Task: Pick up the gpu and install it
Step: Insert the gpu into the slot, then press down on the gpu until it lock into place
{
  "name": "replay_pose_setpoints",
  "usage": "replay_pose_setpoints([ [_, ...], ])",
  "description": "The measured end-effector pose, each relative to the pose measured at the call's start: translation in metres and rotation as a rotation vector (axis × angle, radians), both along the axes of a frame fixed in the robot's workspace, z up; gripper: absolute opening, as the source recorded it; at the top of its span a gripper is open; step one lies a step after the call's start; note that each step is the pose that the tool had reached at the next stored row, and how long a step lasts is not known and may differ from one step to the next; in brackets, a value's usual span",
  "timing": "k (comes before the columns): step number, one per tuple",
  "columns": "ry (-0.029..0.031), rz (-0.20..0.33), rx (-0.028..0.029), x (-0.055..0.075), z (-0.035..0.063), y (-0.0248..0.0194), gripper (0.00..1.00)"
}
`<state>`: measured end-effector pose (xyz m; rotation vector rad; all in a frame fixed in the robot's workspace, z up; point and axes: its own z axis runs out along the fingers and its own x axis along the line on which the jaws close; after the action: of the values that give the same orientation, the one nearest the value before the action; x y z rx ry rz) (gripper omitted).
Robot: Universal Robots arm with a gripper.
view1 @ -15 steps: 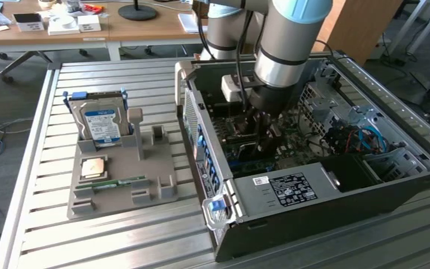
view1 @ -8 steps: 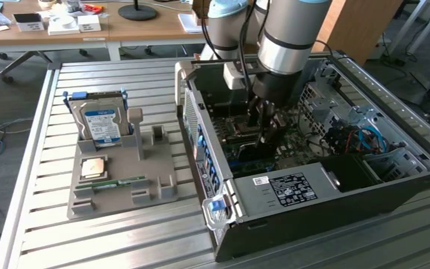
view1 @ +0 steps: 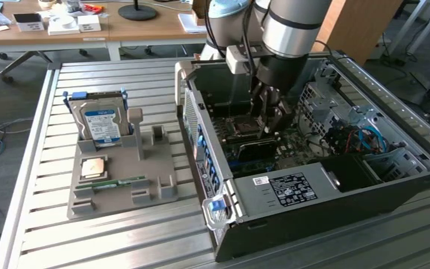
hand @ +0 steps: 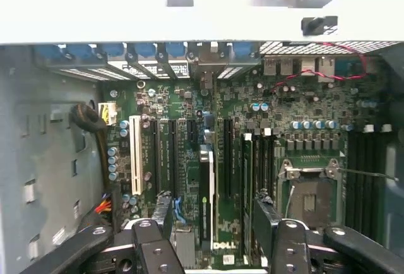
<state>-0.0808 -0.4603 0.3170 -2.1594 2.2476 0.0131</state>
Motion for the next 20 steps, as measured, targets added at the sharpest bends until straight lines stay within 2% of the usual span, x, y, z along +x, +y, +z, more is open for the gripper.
replay_pose_setpoints([
  [8,-0.0045,0.000,0.0000,0.000,0.0240,0.0000,0.63],
  [11,-0.0065,0.000,0.0002,0.000,0.0256,0.0000,0.63],
  [20,-0.0065,0.000,0.0000,0.000,0.0257,0.0000,0.63],
])
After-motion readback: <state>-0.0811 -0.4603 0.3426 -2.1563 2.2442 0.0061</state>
